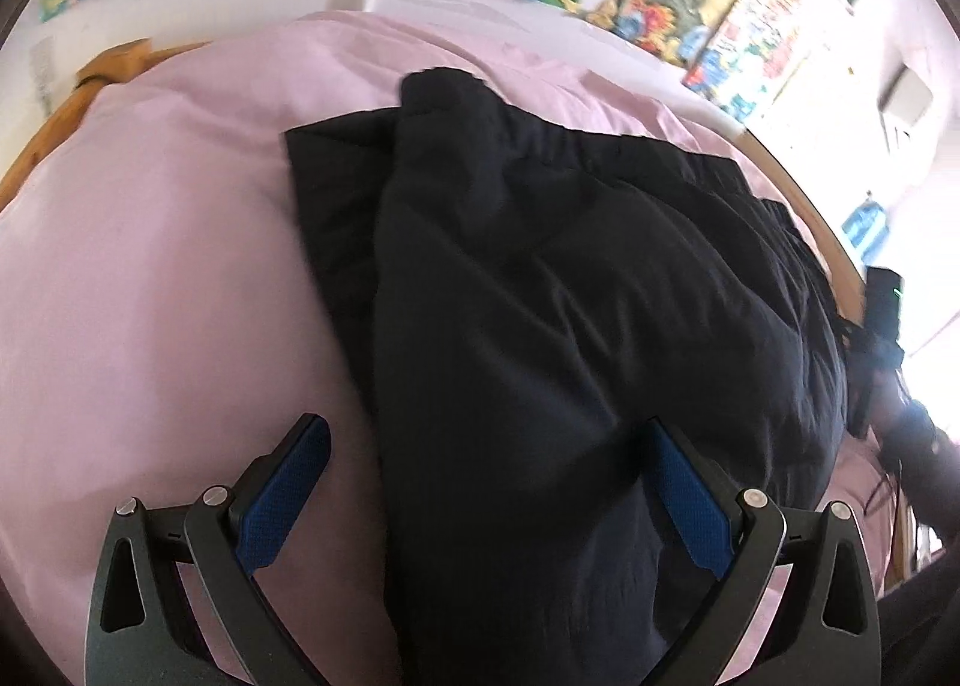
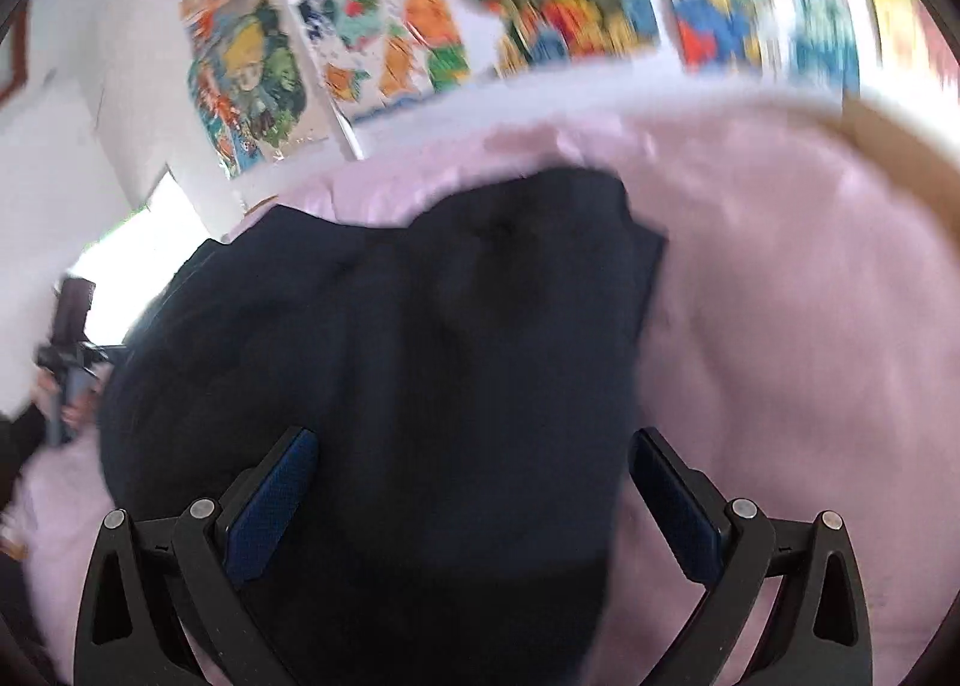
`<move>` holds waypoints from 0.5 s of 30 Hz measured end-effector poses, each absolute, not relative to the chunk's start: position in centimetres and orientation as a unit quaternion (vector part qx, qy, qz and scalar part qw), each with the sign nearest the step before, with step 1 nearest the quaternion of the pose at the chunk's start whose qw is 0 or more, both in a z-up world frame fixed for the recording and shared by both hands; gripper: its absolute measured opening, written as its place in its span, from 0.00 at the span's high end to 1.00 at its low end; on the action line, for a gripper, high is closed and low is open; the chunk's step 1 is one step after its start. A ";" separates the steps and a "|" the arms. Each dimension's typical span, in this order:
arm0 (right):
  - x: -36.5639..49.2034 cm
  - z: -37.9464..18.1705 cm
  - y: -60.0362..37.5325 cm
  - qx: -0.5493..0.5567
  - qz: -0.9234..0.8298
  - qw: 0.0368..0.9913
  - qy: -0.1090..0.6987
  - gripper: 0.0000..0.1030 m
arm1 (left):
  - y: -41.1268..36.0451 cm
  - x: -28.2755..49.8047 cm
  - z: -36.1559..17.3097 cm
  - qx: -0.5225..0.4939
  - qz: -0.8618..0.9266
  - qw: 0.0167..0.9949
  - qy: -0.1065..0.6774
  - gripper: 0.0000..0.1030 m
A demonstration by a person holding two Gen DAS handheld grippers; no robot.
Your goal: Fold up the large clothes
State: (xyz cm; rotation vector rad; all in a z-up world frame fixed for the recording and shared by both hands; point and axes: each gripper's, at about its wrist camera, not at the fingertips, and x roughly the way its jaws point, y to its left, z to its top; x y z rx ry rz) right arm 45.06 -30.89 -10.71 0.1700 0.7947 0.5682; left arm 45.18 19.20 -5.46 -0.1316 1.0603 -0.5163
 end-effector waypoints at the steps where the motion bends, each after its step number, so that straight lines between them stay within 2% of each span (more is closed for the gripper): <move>1: 45.9 -11.5 -31.8 0.110 0.280 0.865 0.401 0.00 | 19.1 45.5 -5.5 -0.062 -0.248 0.826 0.502 0.01; 5: 48.2 -14.5 -33.5 0.210 0.328 0.799 0.459 0.00 | 19.2 47.2 -6.6 -0.079 -0.276 0.806 0.517 0.01; 10: 48.6 -15.4 -33.5 0.222 0.340 0.782 0.474 0.00 | 20.0 48.8 -7.6 -0.104 -0.290 0.788 0.533 0.01; 15: 48.4 -15.9 -33.8 0.229 0.343 0.787 0.458 0.00 | 19.0 49.1 -7.5 -0.079 -0.284 0.791 0.536 0.01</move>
